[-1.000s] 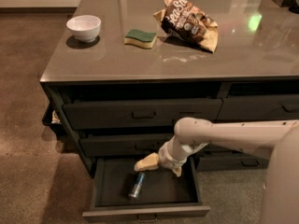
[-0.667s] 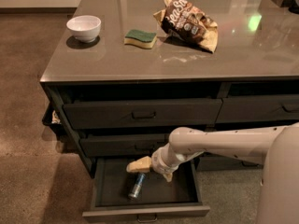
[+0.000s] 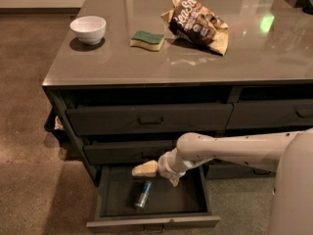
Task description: Pick redbull can from bottom drawer and place on counter
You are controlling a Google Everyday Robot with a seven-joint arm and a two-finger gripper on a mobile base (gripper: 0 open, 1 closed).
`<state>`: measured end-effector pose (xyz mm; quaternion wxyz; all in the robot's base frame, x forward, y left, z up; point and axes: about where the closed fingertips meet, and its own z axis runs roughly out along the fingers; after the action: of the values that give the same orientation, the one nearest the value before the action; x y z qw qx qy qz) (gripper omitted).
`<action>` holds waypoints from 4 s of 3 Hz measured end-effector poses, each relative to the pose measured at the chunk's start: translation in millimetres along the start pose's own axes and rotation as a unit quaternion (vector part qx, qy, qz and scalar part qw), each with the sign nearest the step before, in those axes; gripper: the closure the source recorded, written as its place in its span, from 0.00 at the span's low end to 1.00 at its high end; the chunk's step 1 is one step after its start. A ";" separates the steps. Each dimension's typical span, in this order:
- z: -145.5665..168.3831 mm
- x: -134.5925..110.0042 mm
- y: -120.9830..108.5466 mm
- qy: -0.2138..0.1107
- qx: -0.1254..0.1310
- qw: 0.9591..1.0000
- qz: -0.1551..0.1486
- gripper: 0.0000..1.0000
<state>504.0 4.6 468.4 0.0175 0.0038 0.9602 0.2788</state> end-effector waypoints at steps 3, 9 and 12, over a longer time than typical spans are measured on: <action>121.8 -14.2 -16.7 0.002 -0.010 1.000 0.019 0.00; 244.2 -56.9 -101.0 -0.022 0.049 0.996 0.067 0.00; 277.3 -85.9 -138.5 0.045 0.008 0.998 0.045 0.00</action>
Offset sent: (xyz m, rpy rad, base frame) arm 0.0196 0.0469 -0.1216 0.0281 0.0289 -0.0464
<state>600.0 34.7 162.9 -0.0382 0.0343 0.9610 0.2717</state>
